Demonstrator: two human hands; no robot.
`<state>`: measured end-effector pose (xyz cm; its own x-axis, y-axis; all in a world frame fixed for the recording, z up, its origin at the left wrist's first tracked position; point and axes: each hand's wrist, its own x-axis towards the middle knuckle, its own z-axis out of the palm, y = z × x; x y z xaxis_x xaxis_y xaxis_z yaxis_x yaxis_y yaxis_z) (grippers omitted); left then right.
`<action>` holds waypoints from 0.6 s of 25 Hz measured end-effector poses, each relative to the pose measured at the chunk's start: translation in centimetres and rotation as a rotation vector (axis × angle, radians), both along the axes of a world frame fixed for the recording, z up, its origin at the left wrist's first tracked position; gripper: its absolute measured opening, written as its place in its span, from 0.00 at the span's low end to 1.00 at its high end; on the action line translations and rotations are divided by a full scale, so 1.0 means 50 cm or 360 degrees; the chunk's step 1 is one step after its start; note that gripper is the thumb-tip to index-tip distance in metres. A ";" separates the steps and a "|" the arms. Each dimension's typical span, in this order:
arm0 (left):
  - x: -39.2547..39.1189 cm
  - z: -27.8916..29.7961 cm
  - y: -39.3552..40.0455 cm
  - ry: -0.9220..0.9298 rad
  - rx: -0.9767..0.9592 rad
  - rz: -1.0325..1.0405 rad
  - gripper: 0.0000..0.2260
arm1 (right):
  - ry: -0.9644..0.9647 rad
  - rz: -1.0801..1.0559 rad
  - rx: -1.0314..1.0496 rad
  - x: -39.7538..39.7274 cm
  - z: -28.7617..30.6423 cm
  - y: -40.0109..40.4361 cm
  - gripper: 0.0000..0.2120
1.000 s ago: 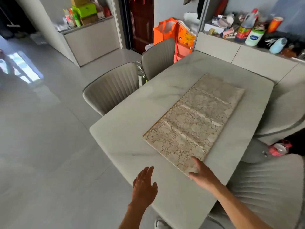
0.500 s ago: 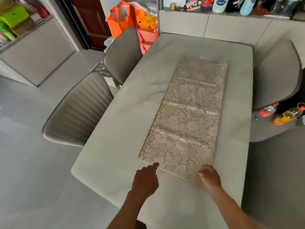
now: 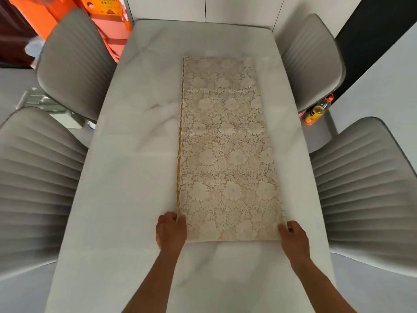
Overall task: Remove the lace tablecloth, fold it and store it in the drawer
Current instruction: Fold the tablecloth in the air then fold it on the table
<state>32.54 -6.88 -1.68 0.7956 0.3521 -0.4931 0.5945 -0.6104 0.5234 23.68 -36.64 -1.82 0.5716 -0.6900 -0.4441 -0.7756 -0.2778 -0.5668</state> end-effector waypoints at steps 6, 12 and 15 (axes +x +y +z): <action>-0.105 0.087 0.070 -0.0037 -0.0676 0.0267 0.07 | -0.0281 -0.0284 0.0562 -0.110 0.067 0.026 0.15; -0.233 0.214 0.185 0.0224 -0.0999 0.0335 0.07 | -0.0240 -0.0374 0.1297 -0.213 0.192 0.003 0.11; -0.139 0.231 0.187 0.0359 -0.1284 0.0459 0.11 | -0.0223 -0.0347 0.1433 -0.120 0.216 -0.011 0.14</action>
